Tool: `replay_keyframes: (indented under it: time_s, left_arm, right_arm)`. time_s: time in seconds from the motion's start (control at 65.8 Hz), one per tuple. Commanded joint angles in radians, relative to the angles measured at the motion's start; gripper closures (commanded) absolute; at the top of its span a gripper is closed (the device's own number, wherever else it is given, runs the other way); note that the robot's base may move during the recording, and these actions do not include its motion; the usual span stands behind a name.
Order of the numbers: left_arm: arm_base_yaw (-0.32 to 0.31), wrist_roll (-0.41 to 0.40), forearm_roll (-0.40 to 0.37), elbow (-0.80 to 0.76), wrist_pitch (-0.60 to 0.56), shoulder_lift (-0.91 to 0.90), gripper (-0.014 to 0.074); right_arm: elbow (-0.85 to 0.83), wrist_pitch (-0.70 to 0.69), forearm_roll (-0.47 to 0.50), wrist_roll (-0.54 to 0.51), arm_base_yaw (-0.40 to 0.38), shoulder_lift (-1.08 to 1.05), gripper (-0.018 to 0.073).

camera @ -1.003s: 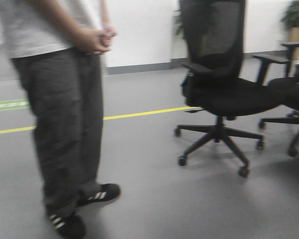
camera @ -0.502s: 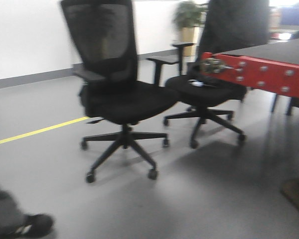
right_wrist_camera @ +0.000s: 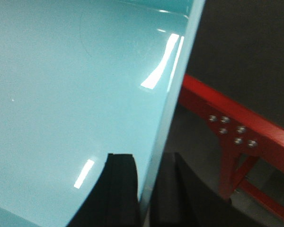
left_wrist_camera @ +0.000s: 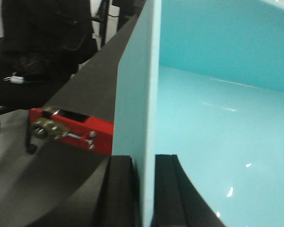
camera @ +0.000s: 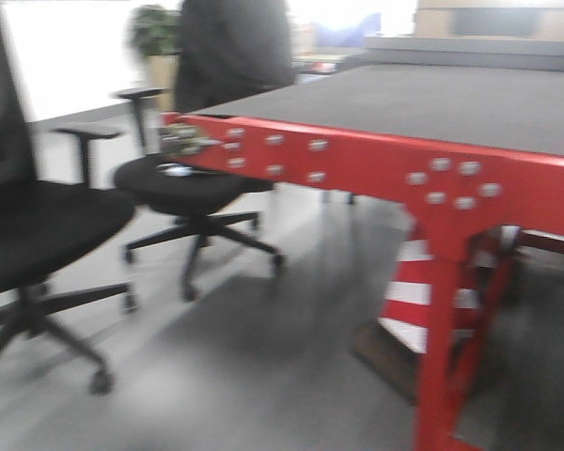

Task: Fetch blue bin and place on conveyor start
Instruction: 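Drive up to the red-framed conveyor holding the teal bin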

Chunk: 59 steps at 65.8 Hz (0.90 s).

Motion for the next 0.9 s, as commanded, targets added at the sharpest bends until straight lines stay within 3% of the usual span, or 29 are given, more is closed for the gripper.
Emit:
replay_keyframes:
  time_s: [0.0, 0.882]
  left_arm:
    - [0.006, -0.015, -0.011, -0.010, -0.064, -0.012, 0.0708]
    - [0.006, -0.015, -0.008, -0.010, -0.066, -0.012, 0.0708]
  right_arm:
    - [-0.002, -0.020, -0.050, -0.027, -0.011, -0.006, 0.0712]
    - [-0.002, -0.028, -0.050, -0.027, -0.011, -0.006, 0.0712]
